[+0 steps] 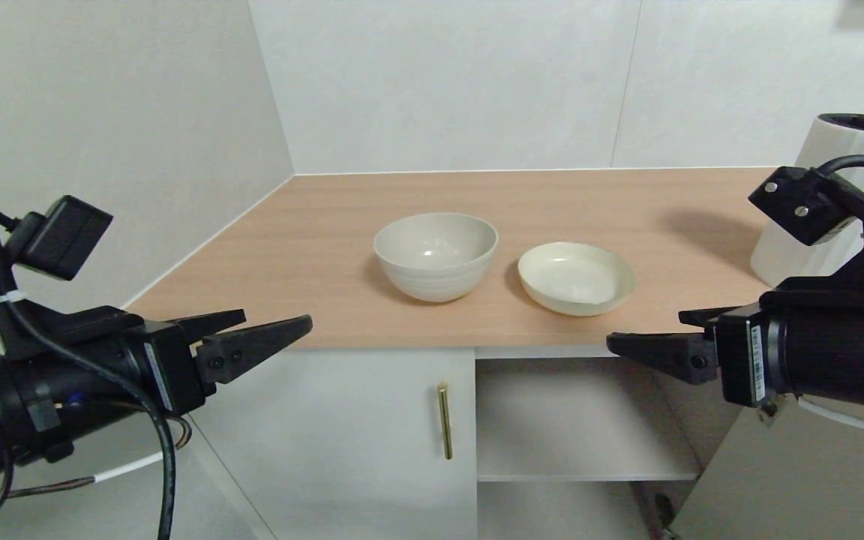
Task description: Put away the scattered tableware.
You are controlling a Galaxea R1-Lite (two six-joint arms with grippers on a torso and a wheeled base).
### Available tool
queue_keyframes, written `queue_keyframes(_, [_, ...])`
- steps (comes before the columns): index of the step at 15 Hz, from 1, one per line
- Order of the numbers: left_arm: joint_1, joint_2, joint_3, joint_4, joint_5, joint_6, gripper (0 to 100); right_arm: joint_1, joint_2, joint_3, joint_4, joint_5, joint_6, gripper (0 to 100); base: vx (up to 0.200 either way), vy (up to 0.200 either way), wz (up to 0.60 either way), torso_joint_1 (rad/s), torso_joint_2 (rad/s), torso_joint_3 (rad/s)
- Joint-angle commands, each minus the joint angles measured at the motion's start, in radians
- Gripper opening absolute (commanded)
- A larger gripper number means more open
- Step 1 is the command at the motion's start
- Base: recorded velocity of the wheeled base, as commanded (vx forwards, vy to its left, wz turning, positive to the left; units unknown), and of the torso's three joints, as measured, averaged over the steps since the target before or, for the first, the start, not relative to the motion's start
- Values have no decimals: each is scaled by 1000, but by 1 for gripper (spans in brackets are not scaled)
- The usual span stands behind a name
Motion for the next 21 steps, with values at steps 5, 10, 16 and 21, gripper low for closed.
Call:
queue_keyframes(5, [0,129,-273,183,3,1,100,-9,71,0,-119,5,-39,100,0,0,0,192,-480,-286])
queue_keyframes(10, [-2,212,-374,343,8,-24,100,-43,145,-33,-116,-7,-73,100,0,0,0,80,-189,-112])
queue_keyframes(16, [-68,367,-437,334,80,-194,100,-116,281,-294,161,-50,156,100,0,0,0,0,0,0])
queue_keyframes(21, [-146,503,-461,202,235,-325,100,-150,349,-316,156,-134,179,100,0,0,0,0,0,0])
